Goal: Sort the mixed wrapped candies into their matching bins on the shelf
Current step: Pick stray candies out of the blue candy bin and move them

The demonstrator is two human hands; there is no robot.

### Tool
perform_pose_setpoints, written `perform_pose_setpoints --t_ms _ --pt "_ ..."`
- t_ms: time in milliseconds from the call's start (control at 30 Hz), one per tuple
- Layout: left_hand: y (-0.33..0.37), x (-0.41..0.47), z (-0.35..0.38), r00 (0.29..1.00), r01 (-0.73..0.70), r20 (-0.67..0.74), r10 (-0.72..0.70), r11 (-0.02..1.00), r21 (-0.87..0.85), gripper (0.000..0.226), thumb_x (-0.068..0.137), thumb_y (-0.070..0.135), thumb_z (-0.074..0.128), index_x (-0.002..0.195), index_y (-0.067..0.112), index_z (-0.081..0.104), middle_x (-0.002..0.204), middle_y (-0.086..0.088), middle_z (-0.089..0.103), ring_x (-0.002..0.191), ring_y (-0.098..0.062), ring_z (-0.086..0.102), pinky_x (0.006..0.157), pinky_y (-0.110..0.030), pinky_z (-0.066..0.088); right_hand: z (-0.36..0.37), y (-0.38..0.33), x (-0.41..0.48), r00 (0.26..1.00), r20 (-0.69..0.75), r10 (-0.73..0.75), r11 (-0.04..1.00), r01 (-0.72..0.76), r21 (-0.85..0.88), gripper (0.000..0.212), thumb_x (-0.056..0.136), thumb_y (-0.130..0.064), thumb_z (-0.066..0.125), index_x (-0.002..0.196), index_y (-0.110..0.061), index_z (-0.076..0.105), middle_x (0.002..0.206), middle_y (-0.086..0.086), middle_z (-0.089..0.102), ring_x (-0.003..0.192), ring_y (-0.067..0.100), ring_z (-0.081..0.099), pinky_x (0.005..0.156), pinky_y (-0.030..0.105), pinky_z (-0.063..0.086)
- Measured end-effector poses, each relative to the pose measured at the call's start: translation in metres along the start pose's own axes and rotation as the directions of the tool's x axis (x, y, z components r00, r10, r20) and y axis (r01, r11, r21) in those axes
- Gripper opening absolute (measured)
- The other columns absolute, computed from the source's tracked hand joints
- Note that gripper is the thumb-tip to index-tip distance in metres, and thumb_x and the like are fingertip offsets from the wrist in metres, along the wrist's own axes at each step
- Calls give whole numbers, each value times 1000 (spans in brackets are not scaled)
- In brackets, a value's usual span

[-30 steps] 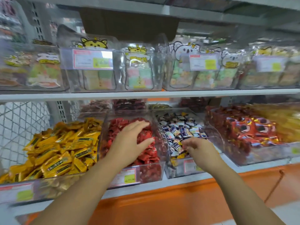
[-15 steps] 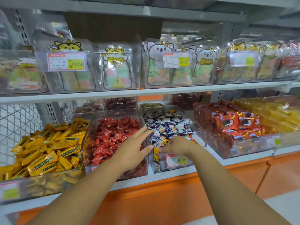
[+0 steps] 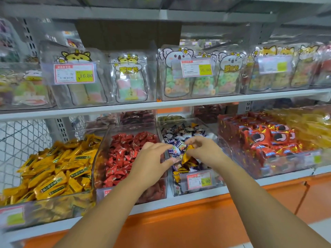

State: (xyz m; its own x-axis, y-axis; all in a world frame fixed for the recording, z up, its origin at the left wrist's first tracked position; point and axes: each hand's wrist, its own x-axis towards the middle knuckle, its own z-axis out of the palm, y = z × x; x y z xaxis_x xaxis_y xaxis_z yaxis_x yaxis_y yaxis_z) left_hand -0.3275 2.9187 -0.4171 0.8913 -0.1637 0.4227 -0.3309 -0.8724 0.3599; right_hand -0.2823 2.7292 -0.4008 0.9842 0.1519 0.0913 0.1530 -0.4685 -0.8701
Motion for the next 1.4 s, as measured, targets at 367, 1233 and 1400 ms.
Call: perform_pose_setpoints --t_ms 367,1233,1400 --pt "-11 28 8 994 3 -104 -46 922 -386 24 90 32 63 113 37 66 83 18 62 63 2 47 57 -21 32 -12 -10 17 973 228 -30 951 -43 307 24 91 -18 66 108 -3 59 98 18 70 85 29 70 79 32 58" --pt "-27 31 3 982 166 10 -191 823 -544 8 95 39 53 97 31 56 78 8 60 56 1 48 51 -14 34 -31 16 22 985 167 -51 975 86 -207 12 91 -29 65 102 -32 69 91 18 64 73 22 53 66 32 41" --pt "-7 34 2 991 130 76 -106 840 -527 16 99 39 43 106 24 43 94 2 57 79 -14 53 73 -32 42 -35 8 15 977 195 -81 990 102 -100 30 93 -33 61 106 -7 62 99 20 64 74 17 59 68 32 46"
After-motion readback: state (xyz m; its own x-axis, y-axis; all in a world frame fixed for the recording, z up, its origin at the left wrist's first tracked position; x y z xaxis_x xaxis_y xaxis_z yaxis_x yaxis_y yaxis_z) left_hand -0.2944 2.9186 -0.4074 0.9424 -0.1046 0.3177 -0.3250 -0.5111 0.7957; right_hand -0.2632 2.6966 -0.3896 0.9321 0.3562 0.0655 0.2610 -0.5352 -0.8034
